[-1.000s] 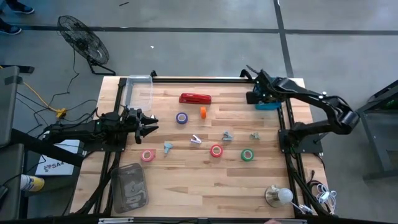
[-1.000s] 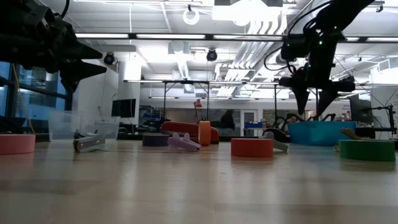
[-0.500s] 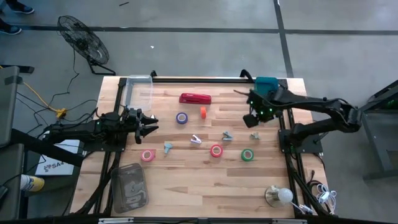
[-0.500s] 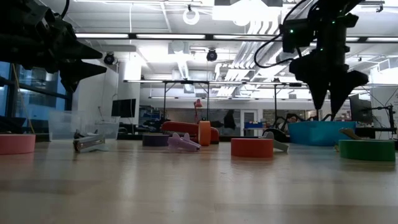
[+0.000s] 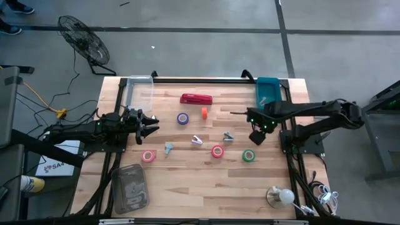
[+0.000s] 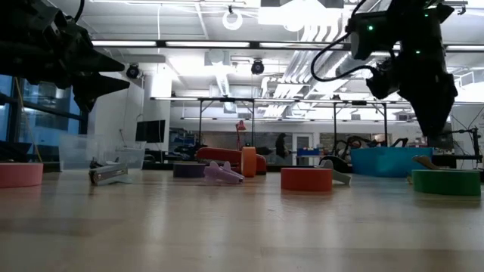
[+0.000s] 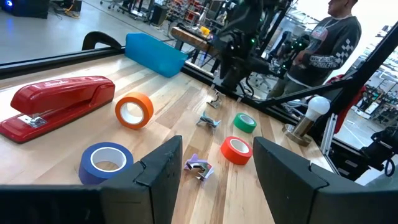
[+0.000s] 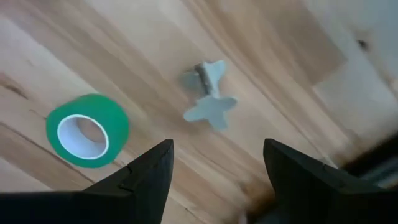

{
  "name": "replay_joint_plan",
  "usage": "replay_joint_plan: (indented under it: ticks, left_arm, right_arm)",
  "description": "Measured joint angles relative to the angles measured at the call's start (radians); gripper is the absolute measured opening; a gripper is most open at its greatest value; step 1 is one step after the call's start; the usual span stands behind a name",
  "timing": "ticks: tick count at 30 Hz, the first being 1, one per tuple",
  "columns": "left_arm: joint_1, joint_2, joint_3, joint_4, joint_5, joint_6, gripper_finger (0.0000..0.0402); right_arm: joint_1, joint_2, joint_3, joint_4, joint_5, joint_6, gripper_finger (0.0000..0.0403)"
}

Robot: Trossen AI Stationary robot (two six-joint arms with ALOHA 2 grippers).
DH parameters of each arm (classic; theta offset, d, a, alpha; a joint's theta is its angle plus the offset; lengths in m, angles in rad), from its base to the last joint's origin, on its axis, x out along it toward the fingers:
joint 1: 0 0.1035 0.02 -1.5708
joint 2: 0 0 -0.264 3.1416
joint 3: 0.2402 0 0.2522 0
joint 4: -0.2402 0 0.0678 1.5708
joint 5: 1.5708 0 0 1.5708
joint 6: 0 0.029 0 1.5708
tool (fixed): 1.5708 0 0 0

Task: Pick and place Stapler, Stapler remover, tape
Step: Put the white staple remover into the blue bin

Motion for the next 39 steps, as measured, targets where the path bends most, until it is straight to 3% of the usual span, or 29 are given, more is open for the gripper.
replay_joint_plan:
  ticks: [5, 13, 19, 29, 39]
  left_arm:
    - [0.0, 0.0, 0.0, 0.0, 0.0, 0.0, 0.0195]
    - [0.0, 0.0, 0.0, 0.0, 0.0, 0.0, 0.0195]
    - [0.0, 0.0, 0.0, 0.0, 0.0, 0.0, 0.0195]
    - [0.0, 0.0, 0.0, 0.0, 0.0, 0.0, 0.0195]
    - [0.0, 0.0, 0.0, 0.0, 0.0, 0.0, 0.0195]
  right_arm:
    - [0.047, 0.0, -0.07, 0.096, -0.002, 0.006, 0.0252]
    - [0.065, 0.0, -0.166, 0.222, 0.013, 0.02, 0.0305]
    - [0.061, 0.0, -0.198, 0.316, 0.023, 0.017, 0.0304]
    - [0.061, 0.0, -0.234, 0.343, 0.041, 0.02, 0.022]
    - [0.061, 0.0, -0.233, 0.353, 0.019, 0.047, 0.0094]
